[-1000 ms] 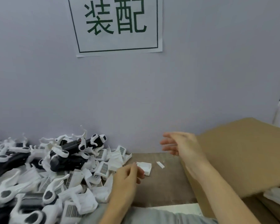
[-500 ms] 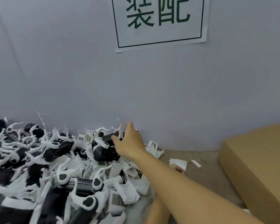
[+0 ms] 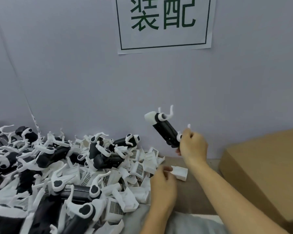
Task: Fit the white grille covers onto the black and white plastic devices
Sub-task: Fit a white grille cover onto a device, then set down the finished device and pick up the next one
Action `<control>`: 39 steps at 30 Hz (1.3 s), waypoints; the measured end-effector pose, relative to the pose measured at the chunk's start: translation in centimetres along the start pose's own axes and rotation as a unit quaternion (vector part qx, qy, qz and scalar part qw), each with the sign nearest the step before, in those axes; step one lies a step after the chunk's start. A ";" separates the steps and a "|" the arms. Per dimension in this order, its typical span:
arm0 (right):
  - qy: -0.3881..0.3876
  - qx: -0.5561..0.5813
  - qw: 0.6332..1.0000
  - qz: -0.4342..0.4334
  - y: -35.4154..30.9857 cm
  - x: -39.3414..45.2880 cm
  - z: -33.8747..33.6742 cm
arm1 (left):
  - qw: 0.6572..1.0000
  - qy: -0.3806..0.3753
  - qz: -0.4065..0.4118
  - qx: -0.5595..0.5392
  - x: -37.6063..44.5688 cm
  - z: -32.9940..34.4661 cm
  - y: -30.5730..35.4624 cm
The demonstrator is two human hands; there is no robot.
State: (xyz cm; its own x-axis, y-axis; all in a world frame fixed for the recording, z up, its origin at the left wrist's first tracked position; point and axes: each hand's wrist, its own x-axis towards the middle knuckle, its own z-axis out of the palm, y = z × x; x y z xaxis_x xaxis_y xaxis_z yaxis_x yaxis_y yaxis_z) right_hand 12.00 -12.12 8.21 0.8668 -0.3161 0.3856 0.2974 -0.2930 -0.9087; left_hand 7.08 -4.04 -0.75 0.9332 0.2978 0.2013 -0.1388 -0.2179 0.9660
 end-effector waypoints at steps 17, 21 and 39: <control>-0.188 -0.072 0.976 -0.077 4.7 -5.4 -3.4 | 0.951 0.095 -0.095 -0.279 0.3 -0.7 1.1; -0.291 -0.157 0.929 -0.167 4.7 -6.7 -2.5 | 0.914 0.049 -0.129 -0.382 0.5 -0.9 1.5; -0.026 0.111 0.993 0.035 5.9 -4.2 -4.3 | 0.958 -0.178 0.190 0.119 -2.3 1.0 1.9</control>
State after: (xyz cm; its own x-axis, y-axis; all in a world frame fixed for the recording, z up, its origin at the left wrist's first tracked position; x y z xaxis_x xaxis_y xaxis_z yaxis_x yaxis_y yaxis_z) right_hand 8.42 -16.42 1.90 0.9062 -0.2802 0.3167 0.3117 -0.0635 -0.9481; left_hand 4.94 -6.05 0.45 0.8903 -0.1714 0.4219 -0.4506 -0.4660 0.7615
